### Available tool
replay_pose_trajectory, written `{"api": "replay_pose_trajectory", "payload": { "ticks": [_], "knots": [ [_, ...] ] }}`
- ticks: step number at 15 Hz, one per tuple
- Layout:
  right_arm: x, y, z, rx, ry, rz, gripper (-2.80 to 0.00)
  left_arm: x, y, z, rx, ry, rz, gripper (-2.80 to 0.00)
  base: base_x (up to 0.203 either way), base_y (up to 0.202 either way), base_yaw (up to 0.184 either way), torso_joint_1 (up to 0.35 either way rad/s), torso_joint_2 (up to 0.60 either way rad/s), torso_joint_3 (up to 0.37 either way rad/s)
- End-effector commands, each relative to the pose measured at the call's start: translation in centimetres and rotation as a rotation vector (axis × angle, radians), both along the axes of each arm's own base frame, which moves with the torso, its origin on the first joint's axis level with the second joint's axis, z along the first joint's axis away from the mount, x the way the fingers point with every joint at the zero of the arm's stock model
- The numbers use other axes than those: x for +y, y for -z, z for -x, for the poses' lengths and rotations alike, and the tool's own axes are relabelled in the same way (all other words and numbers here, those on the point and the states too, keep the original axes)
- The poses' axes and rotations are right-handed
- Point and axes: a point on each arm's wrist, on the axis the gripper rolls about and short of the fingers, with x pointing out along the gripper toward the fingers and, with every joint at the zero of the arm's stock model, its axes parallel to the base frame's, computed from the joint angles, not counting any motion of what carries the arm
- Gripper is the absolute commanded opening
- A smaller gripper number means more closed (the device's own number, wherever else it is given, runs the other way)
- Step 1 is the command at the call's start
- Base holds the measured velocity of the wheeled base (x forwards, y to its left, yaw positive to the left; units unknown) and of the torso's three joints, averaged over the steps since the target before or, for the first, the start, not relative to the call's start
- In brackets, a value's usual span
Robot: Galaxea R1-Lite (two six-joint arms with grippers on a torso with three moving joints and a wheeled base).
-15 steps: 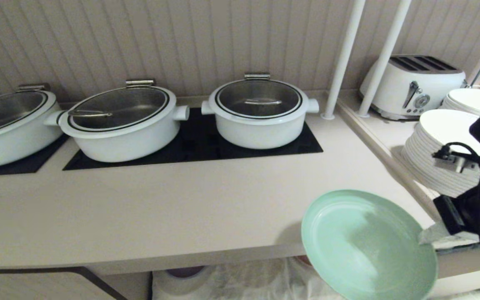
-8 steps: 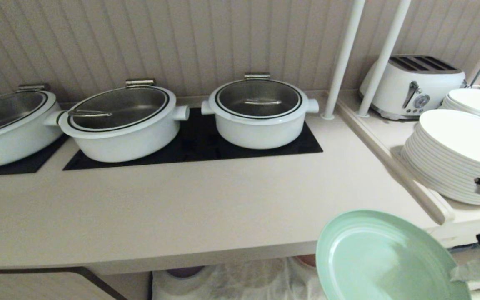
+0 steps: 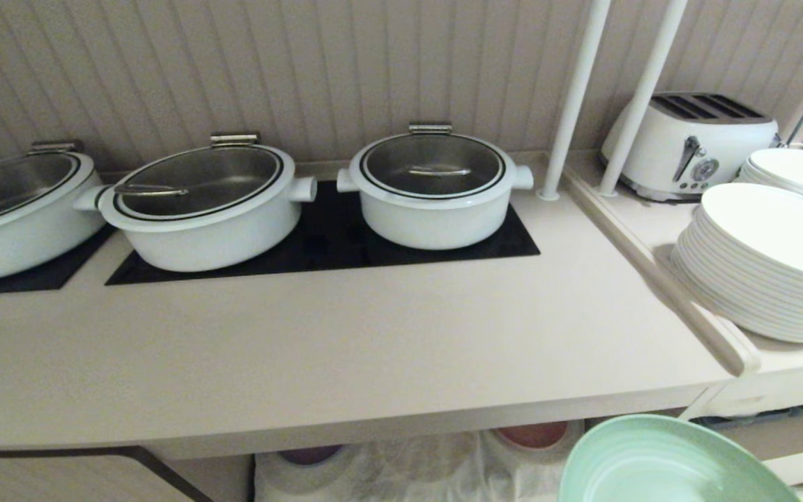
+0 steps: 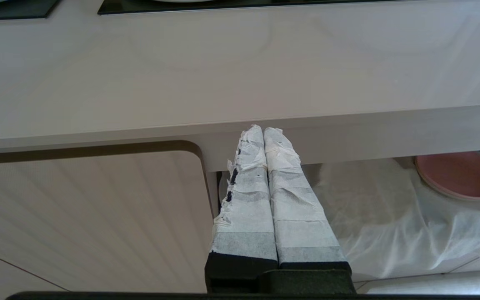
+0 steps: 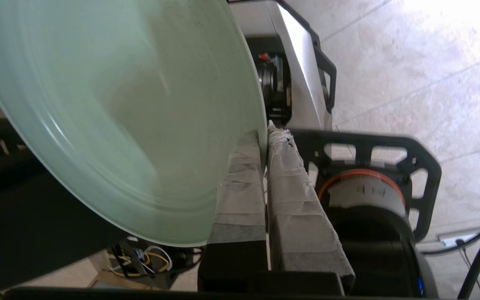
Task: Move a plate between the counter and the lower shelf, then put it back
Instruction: Put the plate in the cupboard
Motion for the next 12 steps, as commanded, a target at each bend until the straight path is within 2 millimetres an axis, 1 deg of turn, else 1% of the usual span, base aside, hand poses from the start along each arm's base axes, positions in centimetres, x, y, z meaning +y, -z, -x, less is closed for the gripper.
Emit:
{"api": "replay_pose_trajectory", "payload": {
  "ticks": [1, 7, 12],
  "knots": [
    [-0.3, 0.6, 1.7, -0.006, 0.001, -0.003, -2.80, 0.0, 0.0, 0.0, 0.000, 0.000, 0.000, -2.80, 0.000, 0.000, 0.000, 0.000, 0.00, 0.000],
    [-0.6, 1.9, 3.8, 0.027, -0.001, 0.003, -2.80, 0.0, 0.0, 0.0, 0.000, 0.000, 0.000, -2.80, 0.000, 0.000, 0.000, 0.000, 0.00, 0.000],
    [-0.6, 1.9, 3.8, 0.025, -0.002, 0.003, -2.80, 0.0, 0.0, 0.0, 0.000, 0.000, 0.001, -2.80, 0.000, 0.000, 0.000, 0.000, 0.00, 0.000]
  ]
}}
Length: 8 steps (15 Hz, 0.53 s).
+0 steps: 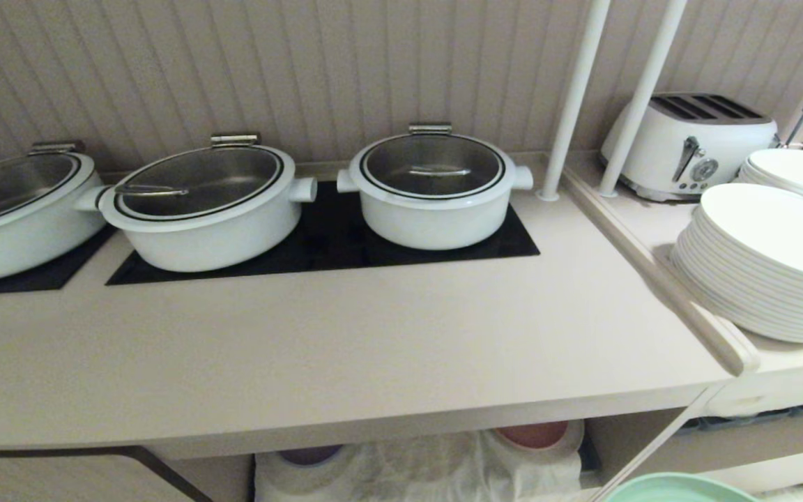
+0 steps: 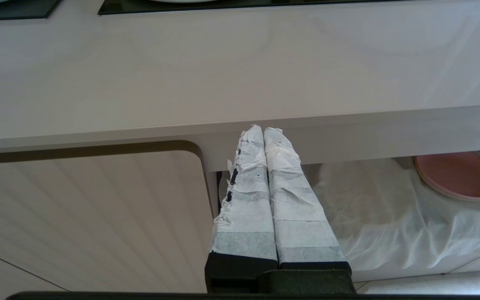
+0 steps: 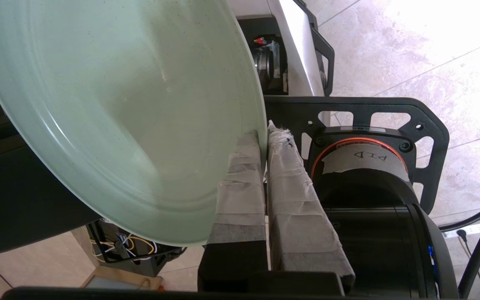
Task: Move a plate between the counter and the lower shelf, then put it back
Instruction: Put the plate in the cupboard
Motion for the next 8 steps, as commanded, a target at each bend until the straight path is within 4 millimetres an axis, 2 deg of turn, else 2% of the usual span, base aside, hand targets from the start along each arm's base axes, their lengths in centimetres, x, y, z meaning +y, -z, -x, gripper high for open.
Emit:
{"api": "replay_pose_trajectory", "payload": {
  "ticks": [1, 8],
  "knots": [
    [0.00, 0.08, 0.04, 0.010, 0.001, 0.000, -2.80, 0.00, 0.00, 0.00, 0.000, 0.000, 0.000, -2.80, 0.000, 0.000, 0.000, 0.000, 0.00, 0.000],
    [0.01, 0.10, -0.05, 0.014, 0.002, -0.002, -2.80, 0.00, 0.00, 0.00, 0.000, 0.000, 0.000, -2.80, 0.000, 0.000, 0.000, 0.000, 0.00, 0.000]
  ]
}}
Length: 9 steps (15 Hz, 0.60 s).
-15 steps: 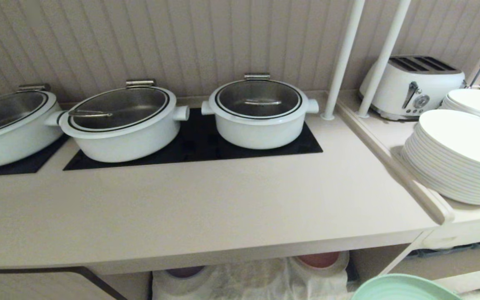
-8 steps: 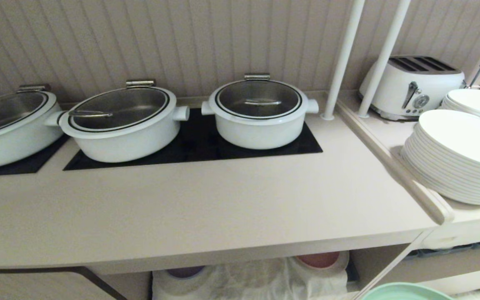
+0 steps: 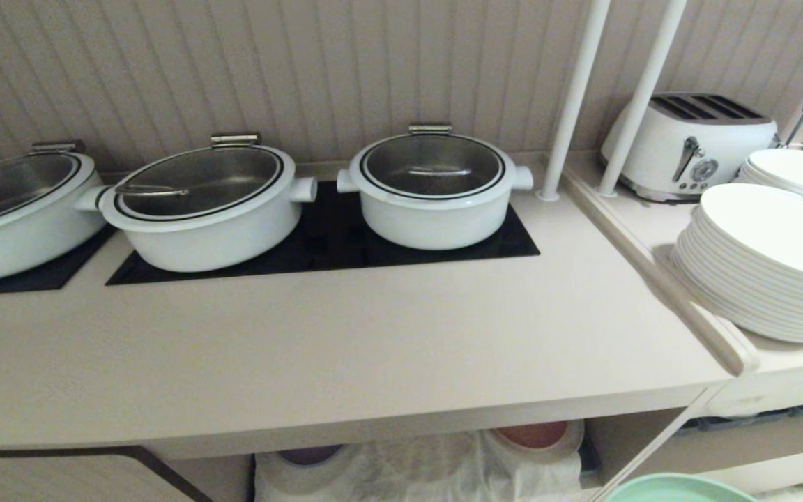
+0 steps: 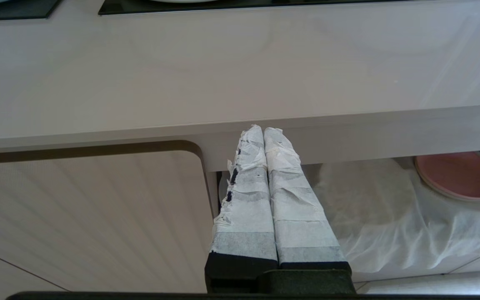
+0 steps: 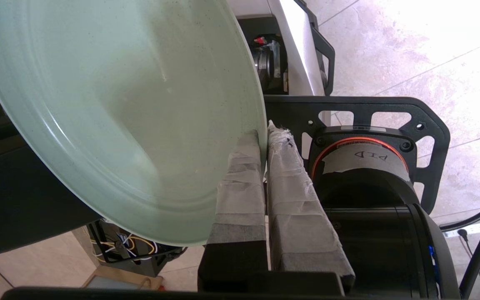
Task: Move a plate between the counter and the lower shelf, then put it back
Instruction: Put the plate in the cupboard
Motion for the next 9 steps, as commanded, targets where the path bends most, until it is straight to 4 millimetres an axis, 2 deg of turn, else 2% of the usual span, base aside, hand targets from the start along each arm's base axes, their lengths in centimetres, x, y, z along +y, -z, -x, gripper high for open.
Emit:
{"api": "replay_pose_trajectory", "payload": {
  "ticks": [1, 9],
  "knots": [
    [0.01, 0.05, -0.04, 0.012, 0.001, -0.001, -2.80, 0.00, 0.01, 0.00, 0.000, 0.000, 0.000, -2.80, 0.000, 0.000, 0.000, 0.000, 0.00, 0.000],
    [0.01, 0.03, -0.01, 0.011, 0.001, -0.001, -2.80, 0.00, 0.01, 0.00, 0.000, 0.000, 0.001, -2.80, 0.000, 0.000, 0.000, 0.000, 0.00, 0.000]
  ]
}}
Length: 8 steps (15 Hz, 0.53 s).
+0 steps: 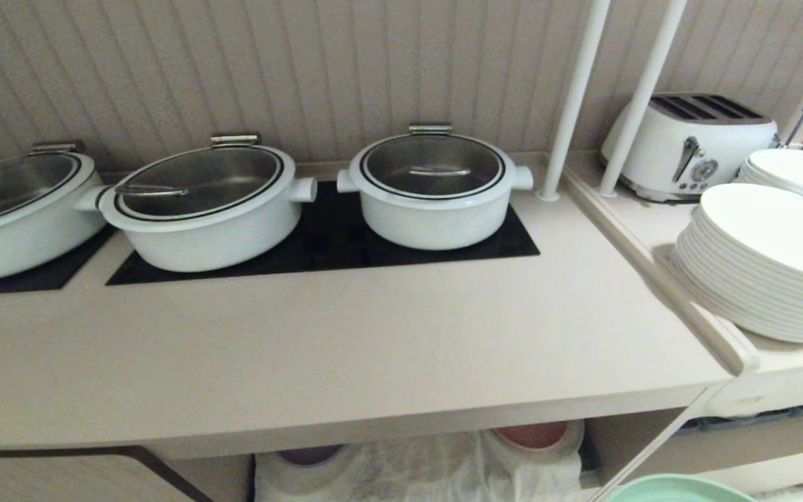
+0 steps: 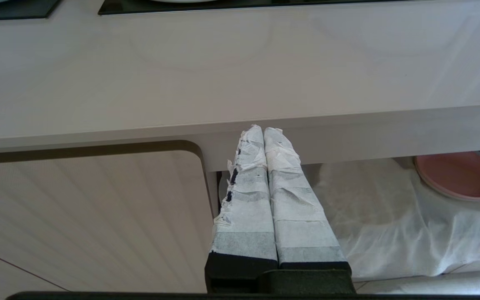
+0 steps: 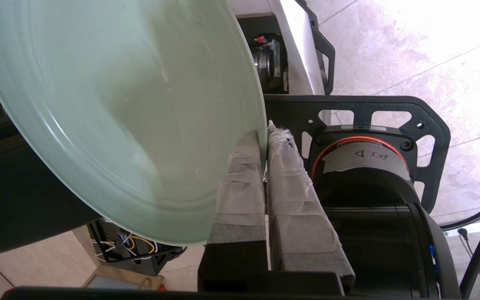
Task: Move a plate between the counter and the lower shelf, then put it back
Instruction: Put the plate in the cupboard
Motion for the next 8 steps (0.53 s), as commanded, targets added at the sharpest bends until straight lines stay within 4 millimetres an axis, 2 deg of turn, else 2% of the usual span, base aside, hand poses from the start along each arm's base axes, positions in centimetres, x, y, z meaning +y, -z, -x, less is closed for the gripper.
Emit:
{"api": "replay_pose_trajectory", "payload": {
  "ticks": [1, 8],
  "knots": [
    [0.01, -0.02, -0.03, 0.007, 0.001, -0.001, -2.80, 0.00, 0.00, 0.00, 0.000, 0.000, 0.001, -2.80, 0.000, 0.000, 0.000, 0.000, 0.00, 0.000],
    [0.00, 0.03, 0.05, 0.007, 0.002, -0.002, -2.80, 0.00, 0.00, 0.00, 0.000, 0.000, 0.001, -2.80, 0.000, 0.000, 0.000, 0.000, 0.00, 0.000]
  ]
}}
